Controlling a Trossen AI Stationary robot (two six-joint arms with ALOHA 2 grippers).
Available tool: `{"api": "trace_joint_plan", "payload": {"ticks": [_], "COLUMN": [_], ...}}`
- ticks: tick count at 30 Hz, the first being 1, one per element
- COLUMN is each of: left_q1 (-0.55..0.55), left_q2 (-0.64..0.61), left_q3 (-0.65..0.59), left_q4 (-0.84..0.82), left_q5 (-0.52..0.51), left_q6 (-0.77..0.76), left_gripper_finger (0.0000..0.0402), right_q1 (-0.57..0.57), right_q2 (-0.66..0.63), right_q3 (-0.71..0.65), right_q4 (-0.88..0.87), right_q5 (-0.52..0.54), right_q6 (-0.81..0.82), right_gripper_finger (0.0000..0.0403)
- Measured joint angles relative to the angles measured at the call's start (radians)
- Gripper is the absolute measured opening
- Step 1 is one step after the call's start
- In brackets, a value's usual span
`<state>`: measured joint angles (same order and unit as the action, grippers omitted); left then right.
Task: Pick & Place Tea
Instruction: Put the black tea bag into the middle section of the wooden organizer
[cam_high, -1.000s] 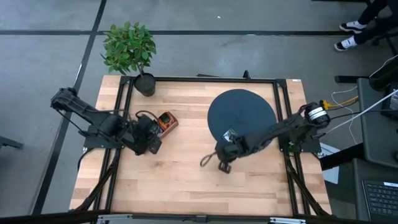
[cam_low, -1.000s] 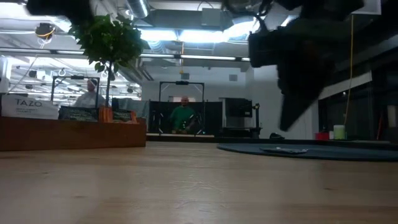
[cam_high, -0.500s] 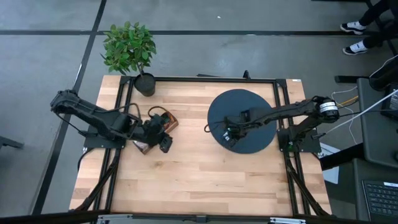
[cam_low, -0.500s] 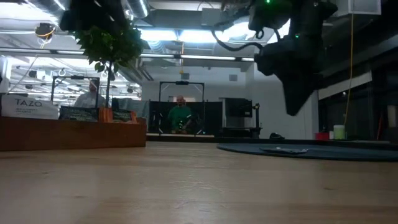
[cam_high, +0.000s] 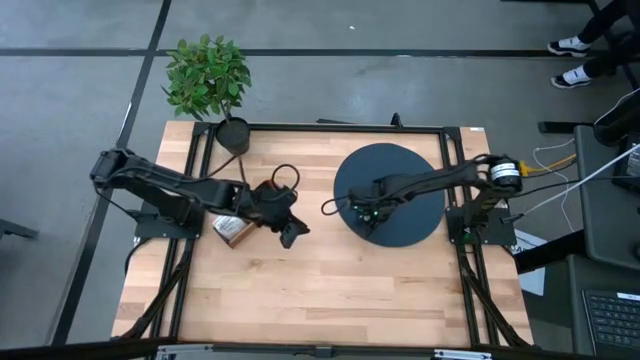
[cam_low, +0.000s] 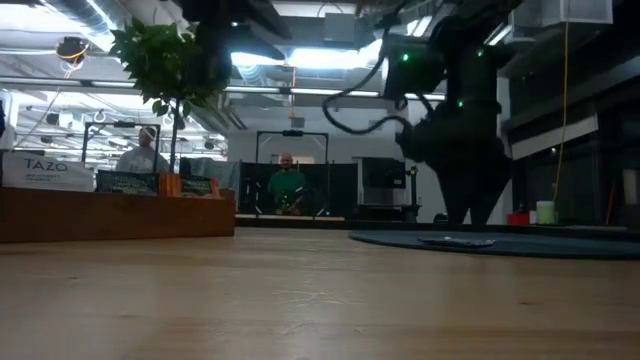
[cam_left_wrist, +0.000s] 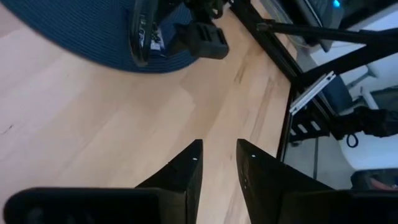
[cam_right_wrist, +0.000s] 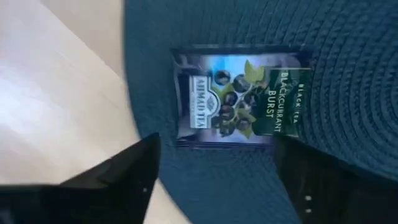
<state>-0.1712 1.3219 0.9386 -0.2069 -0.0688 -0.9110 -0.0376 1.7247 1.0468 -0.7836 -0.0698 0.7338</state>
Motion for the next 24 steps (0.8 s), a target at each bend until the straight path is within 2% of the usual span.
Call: {"api": "trace_joint_plan", "payload": {"ticks": [4, 9, 13, 24], "left_q1": [0.015, 0.038, 0.055, 0.059], "left_q2": [0.009, 0.009, 0.009, 0.009], "left_q3": [0.0, 0.0, 0.0, 0.0], "left_q4": [-0.004, 0.003, 0.002, 0.002], "left_q5": [0.02, 0.014, 0.025, 0.027], "left_q6": [0.015, 0.016, 0.017, 0.019], "left_gripper_finger": [0.0092, 0.0091, 0.0093, 0.009], "right_q1": [0.002, 0.001, 0.001, 0.001], "right_q2": [0.039, 0.053, 0.069, 0.103], "right_q3": [0.0, 0.0, 0.001, 0.004], "right_q4": [0.003, 0.025, 0.07, 0.096], "right_q5": [0.059, 0.112, 0.119, 0.079], "right_q6": [-0.031, -0.034, -0.039, -0.036], "right_gripper_finger": [0.0343, 0.0341, 0.0317, 0.0215]}}
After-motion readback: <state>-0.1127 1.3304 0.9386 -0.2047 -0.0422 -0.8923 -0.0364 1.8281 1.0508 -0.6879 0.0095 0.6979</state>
